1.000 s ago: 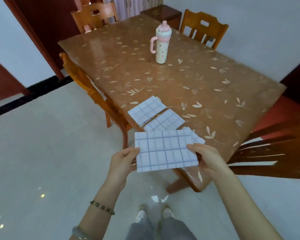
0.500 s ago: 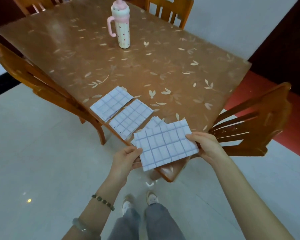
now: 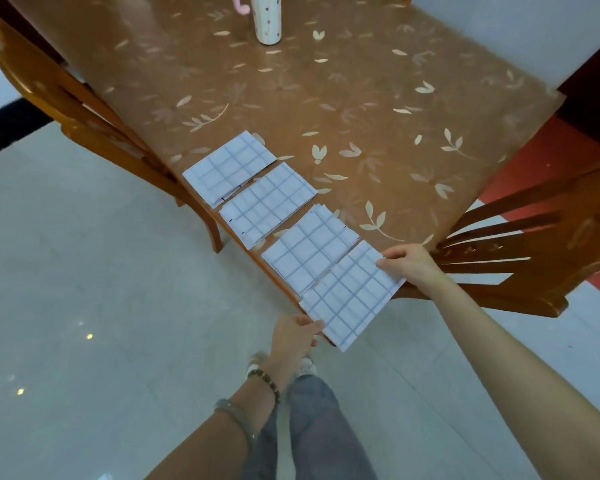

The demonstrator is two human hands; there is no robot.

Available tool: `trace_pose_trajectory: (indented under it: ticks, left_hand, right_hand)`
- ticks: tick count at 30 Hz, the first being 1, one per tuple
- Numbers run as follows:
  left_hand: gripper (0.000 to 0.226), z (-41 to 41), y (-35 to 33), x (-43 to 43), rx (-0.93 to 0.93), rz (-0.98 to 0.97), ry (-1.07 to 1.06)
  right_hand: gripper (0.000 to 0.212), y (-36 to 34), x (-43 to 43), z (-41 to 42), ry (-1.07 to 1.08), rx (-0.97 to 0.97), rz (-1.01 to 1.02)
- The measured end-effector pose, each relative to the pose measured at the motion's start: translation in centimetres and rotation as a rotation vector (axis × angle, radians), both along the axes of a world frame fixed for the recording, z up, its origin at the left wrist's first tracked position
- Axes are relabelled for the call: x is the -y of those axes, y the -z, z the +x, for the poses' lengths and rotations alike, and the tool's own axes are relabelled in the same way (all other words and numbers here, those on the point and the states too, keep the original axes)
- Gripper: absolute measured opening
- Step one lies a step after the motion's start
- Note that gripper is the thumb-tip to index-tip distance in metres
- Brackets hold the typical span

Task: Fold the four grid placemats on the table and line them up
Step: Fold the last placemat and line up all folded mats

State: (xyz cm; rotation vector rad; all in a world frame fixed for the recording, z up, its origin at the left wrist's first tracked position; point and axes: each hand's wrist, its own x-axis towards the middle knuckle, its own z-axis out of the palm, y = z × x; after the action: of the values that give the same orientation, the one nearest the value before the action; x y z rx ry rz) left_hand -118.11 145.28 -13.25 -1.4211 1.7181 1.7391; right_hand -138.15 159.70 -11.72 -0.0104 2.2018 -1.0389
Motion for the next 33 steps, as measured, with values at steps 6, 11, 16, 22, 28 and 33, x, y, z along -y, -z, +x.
trace_pose_trajectory:
  ticks: [6,11,16,22,28,33]
  left_hand:
    - [0.029,-1.2,0.7,-0.6,0.008,-0.112,0.134]
    - [0.027,-1.4,1.4,-0.1,0.043,-0.146,0.113]
    - [0.024,-1.3,2.1,0.4,0.068,-0.175,0.131]
    - [0.033,-0.6,1.9,1.1,0.071,-0.224,0.196]
    - [0.034,-0.4,-1.7,6.2,-0.077,-0.405,0.296]
    - [0.025,-1.1,-4.0,14.2,-0.319,-0.847,0.472]
  right_hand:
    - [0.004,1.6,1.1,-0.1,-0.044,-0.199,0.153]
    - [0.008,2.3,1.0,0.3,-0.046,-0.247,0.195]
    - [0.011,3.2,1.2,0.4,-0.046,-0.261,0.247]
    - [0.026,2.5,0.7,0.7,0.015,-0.343,0.204]
    - [0.022,-1.0,0.2,1.5,-0.001,-0.266,0.128]
    - [0.036,-4.7,1.9,2.3,-0.1,-0.223,0.053]
